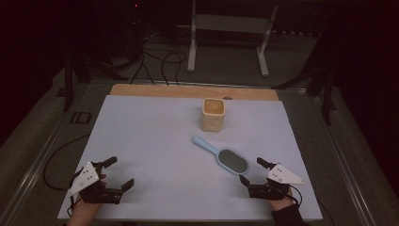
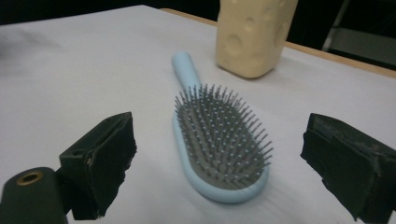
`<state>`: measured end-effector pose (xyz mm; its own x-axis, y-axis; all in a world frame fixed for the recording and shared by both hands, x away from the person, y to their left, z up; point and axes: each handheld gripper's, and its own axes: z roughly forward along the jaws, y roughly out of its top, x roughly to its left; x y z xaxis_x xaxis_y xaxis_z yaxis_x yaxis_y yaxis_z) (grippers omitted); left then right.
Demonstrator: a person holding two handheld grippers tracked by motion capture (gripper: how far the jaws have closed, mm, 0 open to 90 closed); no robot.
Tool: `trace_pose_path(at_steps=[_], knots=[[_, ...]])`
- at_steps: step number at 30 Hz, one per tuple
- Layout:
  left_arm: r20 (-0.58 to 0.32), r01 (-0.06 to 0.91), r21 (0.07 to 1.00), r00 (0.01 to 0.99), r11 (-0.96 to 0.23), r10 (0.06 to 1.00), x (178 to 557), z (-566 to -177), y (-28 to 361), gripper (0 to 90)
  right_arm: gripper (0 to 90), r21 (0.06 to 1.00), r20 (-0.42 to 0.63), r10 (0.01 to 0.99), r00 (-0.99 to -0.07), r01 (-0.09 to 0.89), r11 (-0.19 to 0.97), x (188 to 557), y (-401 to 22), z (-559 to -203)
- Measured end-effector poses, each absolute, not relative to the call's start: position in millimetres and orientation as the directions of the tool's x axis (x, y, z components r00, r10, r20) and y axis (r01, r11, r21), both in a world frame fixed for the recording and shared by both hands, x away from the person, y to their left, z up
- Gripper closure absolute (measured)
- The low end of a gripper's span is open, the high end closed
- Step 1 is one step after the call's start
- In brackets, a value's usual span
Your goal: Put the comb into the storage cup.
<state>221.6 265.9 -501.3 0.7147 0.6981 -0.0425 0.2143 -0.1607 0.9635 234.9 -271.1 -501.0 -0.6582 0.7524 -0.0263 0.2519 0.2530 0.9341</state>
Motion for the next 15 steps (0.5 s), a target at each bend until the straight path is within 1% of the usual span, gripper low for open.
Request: trace_pose_path(at_steps=[5, 15], knots=[[-0.040, 0.214, 0.963, 0.715, -0.164, 0.697, 222.5, -501.3, 265.1, 0.0, 9.3, 0.927, -0.012, 0.746, -0.666, 0.272, 0.258, 233.6, -271.0, -500.5], [-0.040, 0.207, 0.965, 0.723, -0.161, 0.690, 222.4, -500.8, 265.2, 0.0, 9.3, 0.919, -0.025, 0.738, -0.675, 0.276, 0.283, 231.2, -266.0, -498.7]])
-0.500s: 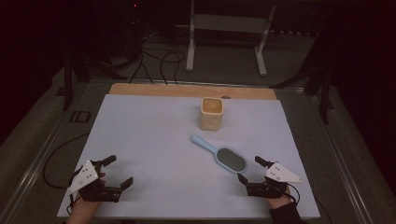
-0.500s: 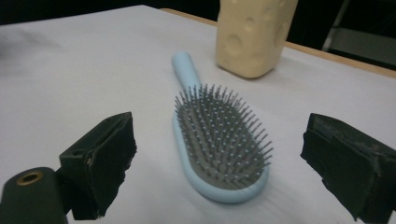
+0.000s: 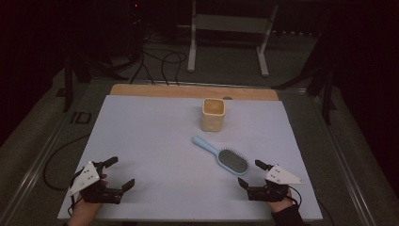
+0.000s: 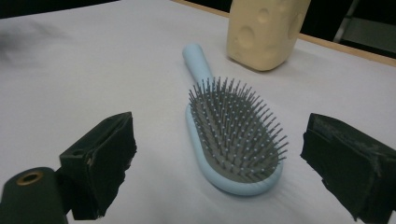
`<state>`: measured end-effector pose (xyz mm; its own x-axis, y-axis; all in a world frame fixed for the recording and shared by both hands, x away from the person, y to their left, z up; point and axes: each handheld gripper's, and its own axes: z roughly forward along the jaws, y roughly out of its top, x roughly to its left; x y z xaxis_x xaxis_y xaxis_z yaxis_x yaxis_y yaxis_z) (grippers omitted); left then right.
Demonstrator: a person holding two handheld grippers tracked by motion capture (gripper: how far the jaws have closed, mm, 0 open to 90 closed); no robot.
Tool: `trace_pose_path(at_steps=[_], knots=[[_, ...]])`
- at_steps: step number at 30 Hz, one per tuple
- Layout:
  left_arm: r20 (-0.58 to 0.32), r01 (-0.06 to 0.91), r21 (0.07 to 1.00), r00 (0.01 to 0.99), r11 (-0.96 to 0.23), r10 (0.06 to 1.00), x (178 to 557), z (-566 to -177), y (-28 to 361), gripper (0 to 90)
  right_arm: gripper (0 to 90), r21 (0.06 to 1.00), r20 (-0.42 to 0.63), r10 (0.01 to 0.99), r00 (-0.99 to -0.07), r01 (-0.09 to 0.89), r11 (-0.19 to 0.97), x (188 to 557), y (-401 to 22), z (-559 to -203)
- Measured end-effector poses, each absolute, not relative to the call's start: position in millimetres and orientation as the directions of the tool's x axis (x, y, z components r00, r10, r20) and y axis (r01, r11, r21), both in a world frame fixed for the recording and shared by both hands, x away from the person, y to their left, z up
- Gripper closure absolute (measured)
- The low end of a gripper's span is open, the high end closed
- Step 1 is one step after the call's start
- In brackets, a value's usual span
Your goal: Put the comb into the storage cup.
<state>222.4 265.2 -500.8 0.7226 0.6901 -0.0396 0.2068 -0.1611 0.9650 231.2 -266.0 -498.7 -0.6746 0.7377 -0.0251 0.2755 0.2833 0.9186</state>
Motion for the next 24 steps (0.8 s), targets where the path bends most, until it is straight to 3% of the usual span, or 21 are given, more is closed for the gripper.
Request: trace_pose_path(at_steps=[12, 24], knots=[[-0.037, 0.202, 0.966, 0.720, -0.159, 0.693, 222, -501, 265, 0.0, 9.2, 0.919, -0.007, 0.733, -0.680, 0.284, 0.272, 228, -264, -488], [-0.035, 0.197, 0.968, 0.721, -0.157, 0.693, 222, -500, 265, 0.0, 9.3, 0.927, -0.028, 0.740, -0.672, 0.260, 0.271, 226, -255, -454]])
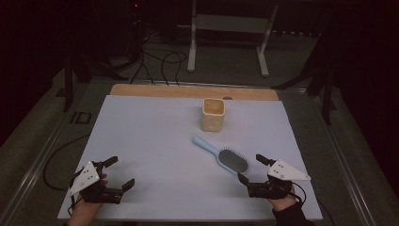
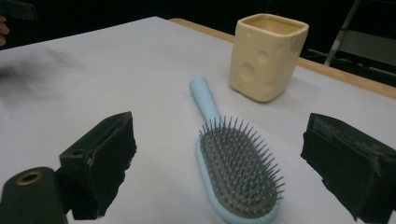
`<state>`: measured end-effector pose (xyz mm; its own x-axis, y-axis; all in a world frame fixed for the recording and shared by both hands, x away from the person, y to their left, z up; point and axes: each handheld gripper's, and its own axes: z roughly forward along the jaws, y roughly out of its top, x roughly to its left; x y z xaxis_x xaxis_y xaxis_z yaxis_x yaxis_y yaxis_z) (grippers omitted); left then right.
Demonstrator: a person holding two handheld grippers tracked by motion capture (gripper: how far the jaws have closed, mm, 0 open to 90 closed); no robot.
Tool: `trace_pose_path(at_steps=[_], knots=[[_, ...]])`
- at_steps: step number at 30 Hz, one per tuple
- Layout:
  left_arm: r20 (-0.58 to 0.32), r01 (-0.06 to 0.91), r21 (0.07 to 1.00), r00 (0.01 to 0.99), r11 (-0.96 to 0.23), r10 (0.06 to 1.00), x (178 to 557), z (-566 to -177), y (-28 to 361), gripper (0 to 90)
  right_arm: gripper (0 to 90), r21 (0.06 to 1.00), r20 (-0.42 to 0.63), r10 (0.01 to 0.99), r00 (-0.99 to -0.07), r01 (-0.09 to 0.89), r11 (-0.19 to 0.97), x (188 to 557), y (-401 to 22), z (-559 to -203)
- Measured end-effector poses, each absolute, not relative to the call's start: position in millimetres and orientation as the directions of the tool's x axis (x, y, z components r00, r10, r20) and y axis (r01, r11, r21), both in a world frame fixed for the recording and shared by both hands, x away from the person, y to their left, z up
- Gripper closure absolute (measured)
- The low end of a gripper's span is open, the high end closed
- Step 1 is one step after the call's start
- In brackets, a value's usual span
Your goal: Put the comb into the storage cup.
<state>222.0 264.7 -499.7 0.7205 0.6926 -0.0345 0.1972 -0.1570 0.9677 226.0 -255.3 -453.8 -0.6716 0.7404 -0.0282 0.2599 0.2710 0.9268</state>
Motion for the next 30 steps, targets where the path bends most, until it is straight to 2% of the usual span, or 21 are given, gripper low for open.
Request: trace_pose_path(at_steps=[24, 30], knots=[[-0.033, 0.197, 0.967, 0.723, -0.159, 0.691, 222, -500, 265, 0.0, 9.3, 0.919, -0.125, 0.697, -0.706, 0.181, 0.349, 257, -225, -405], [-0.030, 0.192, 0.968, 0.724, -0.159, 0.689, 222, -499, 265, 0.0, 9.2, 0.917, -0.137, 0.686, -0.715, 0.171, 0.361, 275, -212, -396]])
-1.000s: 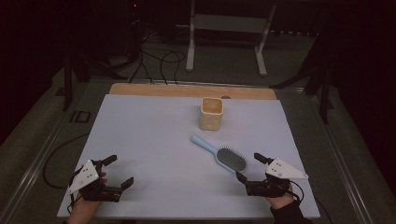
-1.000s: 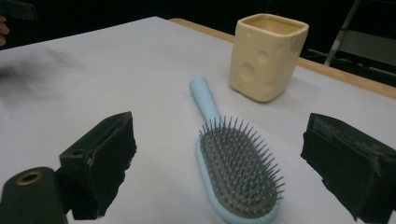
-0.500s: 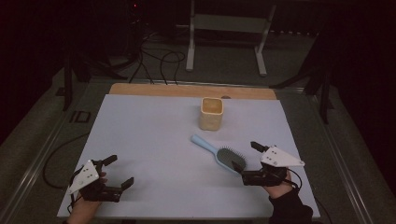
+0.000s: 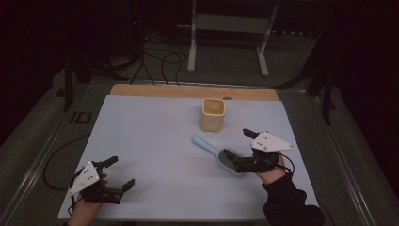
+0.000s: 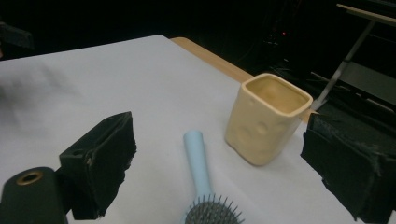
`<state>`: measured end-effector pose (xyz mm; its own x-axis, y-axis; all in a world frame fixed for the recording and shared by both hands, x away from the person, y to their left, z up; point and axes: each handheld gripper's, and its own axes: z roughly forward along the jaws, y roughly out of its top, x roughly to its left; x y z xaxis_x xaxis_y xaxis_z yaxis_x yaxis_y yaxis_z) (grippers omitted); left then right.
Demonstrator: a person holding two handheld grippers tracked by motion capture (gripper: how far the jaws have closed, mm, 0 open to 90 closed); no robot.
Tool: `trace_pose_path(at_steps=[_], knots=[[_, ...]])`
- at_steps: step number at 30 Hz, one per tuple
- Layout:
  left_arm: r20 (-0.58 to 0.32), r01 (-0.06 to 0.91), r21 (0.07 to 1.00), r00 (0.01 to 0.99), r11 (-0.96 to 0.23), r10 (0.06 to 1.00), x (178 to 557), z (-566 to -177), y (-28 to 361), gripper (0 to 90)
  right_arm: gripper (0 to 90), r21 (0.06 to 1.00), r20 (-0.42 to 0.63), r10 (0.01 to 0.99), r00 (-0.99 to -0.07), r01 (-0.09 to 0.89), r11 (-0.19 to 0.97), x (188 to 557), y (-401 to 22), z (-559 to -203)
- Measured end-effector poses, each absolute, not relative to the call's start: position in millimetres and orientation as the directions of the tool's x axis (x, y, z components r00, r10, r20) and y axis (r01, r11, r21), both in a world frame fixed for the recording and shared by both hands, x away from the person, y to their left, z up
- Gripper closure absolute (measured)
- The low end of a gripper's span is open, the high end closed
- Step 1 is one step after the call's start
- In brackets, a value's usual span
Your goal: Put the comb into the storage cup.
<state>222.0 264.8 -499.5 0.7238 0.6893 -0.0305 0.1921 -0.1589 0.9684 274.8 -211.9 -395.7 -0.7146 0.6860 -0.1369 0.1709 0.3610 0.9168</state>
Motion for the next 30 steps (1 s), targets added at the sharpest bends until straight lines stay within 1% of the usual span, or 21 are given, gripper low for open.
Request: trace_pose_path(at_steps=[9, 12, 21, 30], knots=[[-0.027, 0.190, 0.968, 0.726, -0.162, 0.688, 222, -499, 265, 0.0, 9.2, 0.916, -0.120, 0.672, -0.731, 0.180, 0.359, 296, -194, -392], [-0.030, 0.191, 0.969, 0.726, -0.159, 0.687, 222, -499, 265, 0.0, 9.3, 0.912, -0.132, 0.665, -0.735, 0.173, 0.373, 303, -188, -392], [-0.031, 0.190, 0.969, 0.728, -0.157, 0.685, 222, -499, 265, 0.0, 9.3, 0.892, -0.123, 0.647, -0.752, 0.202, 0.404, 324, -169, -398], [-0.032, 0.189, 0.969, 0.731, -0.157, 0.681, 222, -499, 265, 0.0, 10.9, 0.880, -0.066, 0.630, -0.774, 0.253, 0.402, 346, -154, -411]])
